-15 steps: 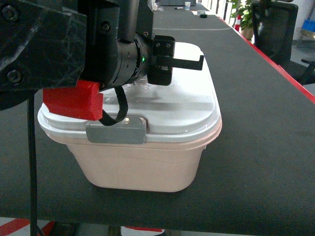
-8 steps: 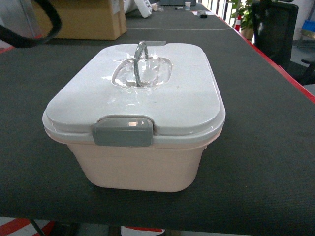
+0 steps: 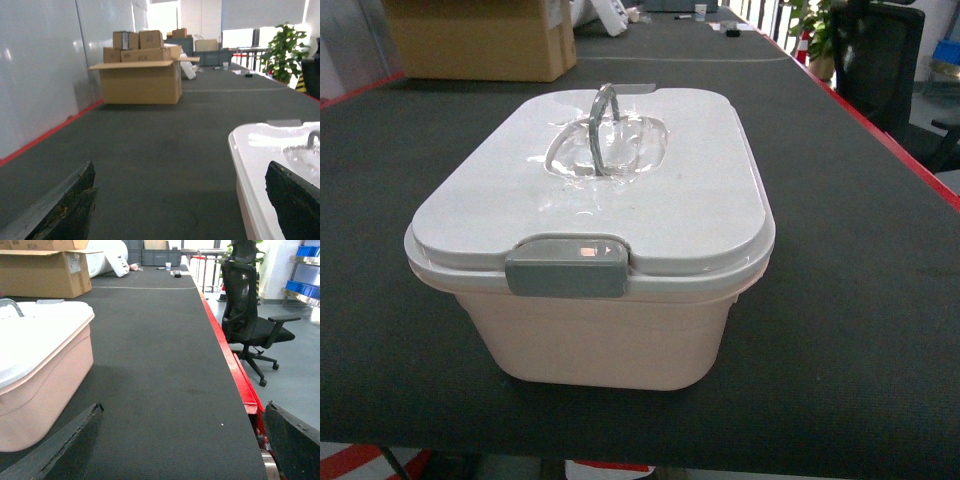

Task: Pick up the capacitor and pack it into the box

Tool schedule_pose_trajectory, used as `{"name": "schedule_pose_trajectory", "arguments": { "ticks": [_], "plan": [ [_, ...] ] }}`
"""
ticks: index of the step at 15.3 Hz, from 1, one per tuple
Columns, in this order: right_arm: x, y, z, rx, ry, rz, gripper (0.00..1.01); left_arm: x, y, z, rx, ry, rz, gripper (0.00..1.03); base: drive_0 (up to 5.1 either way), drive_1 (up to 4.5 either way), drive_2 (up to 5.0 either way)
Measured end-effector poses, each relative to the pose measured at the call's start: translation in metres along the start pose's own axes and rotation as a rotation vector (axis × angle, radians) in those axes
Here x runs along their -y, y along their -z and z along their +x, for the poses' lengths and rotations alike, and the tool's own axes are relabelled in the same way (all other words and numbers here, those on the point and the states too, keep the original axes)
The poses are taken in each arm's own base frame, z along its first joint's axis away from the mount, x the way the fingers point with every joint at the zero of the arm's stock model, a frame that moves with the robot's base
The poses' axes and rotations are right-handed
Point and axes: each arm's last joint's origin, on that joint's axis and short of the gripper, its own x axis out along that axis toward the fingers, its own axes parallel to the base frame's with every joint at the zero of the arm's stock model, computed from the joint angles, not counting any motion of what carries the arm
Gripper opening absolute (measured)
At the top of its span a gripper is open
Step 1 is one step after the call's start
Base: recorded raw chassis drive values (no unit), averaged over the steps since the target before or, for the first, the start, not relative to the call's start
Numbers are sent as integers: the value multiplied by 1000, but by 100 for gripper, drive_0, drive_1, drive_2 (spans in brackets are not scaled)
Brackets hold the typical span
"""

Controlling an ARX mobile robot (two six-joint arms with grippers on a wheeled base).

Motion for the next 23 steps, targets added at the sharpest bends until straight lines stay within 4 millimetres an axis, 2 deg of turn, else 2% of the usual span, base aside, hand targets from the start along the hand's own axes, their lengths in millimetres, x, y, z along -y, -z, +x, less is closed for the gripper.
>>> {"name": "schedule_pose_trajectory", "arguments": {
  "ticks": [4, 5, 6, 8, 11, 12, 16, 23],
  "plan": [
    [0, 0, 0, 0, 0, 0, 98, -2, 4, -6, -35, -1, -12, 97, 0, 0, 0],
    [0, 0, 0, 0, 0, 0, 98, -5, 4, -8, -132, 71, -25, 85, 0, 0, 0],
    [0, 0, 0, 0, 0, 0, 98, -6, 3, -15, -157, 108, -43, 72, 0, 0, 0],
    [0, 0, 0, 0, 0, 0, 98, -20, 12, -26, -190, 84, -53, 47, 0, 0, 0],
    [0, 0, 0, 0, 0, 0, 98, -19, 17, -40, -190, 109, -60, 10, 0, 0, 0],
    [0, 0, 0, 0, 0, 0, 98, -19, 17, -43, -187, 108, -62, 2, 0, 0, 0],
    [0, 0, 0, 0, 0, 0, 98, -20, 25, -55, -180, 108, -63, 2, 0, 0, 0],
    [0, 0, 0, 0, 0, 0, 98, -22, 20, -67, -167, 107, -64, 2, 0, 0, 0]
  ]
}}
